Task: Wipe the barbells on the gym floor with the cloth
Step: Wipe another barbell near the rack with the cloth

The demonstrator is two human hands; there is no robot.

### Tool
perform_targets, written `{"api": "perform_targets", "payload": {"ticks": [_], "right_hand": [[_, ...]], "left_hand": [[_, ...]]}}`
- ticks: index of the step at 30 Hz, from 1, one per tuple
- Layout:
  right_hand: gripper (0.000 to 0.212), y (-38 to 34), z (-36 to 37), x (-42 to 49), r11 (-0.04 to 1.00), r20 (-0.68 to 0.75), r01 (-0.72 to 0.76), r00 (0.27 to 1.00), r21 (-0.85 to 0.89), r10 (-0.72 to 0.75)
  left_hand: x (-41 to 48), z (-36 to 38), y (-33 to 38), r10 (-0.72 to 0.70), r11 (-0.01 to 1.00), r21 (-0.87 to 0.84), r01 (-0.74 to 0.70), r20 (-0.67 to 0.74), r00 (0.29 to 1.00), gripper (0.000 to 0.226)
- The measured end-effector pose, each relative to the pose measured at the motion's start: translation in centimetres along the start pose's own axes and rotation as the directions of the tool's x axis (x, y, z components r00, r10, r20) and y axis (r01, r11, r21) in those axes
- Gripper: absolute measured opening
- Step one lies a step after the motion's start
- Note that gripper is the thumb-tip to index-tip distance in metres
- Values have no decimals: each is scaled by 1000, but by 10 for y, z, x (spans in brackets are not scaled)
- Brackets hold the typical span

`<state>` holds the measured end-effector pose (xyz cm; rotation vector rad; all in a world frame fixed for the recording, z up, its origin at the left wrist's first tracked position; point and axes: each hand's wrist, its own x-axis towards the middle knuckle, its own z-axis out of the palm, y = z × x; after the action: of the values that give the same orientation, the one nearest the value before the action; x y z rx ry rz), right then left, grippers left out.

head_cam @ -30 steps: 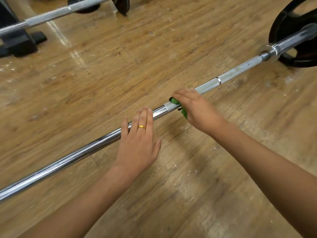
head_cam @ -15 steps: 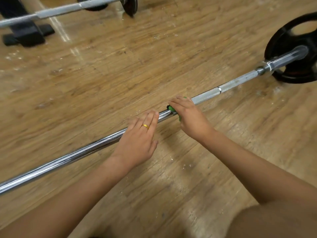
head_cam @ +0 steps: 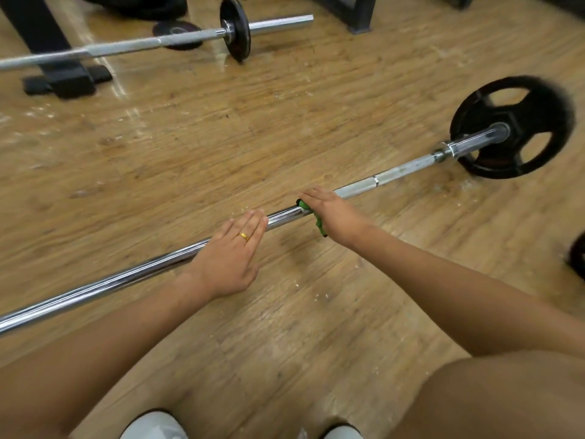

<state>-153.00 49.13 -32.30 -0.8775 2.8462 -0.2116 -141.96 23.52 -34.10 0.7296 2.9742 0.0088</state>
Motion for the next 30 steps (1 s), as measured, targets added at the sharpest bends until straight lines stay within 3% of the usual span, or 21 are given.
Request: {"api": "perform_targets", "payload": {"ticks": [7, 11, 16, 22, 26, 28, 30], "right_hand": [[78, -25, -16, -20, 998, 25, 39, 999, -39, -38], [78, -32, -26, -27, 999, 51, -3, 999, -43, 5], [67, -26, -13, -25, 999, -38, 30, 999, 19, -29], [45, -2, 19, -15, 988, -210, 71, 977, 139, -41], [61, 21, 13, -11, 972, -80, 188, 981, 137, -178], [58, 26, 0, -9, 967, -18, 200, 980, 158, -200], [48, 26, -14, -6, 967, -70, 203, 978, 154, -194]], "left_hand": [[-2, -4, 0, 31, 1000, 1, -31, 47, 998, 98], [0, -14, 5, 41, 999, -4, -41, 149, 988, 94], [3, -27, 12, 19, 1000, -27, -13, 237, 971, 89], [21, -13, 18, -19, 997, -75, 30, 139, 990, 87], [23, 1, 18, -58, 987, -149, 62, 33, 998, 95], [22, 3, 18, -67, 986, -153, 67, 5, 998, 97], [23, 2, 20, -84, 984, -157, 82, -10, 996, 97]]}}
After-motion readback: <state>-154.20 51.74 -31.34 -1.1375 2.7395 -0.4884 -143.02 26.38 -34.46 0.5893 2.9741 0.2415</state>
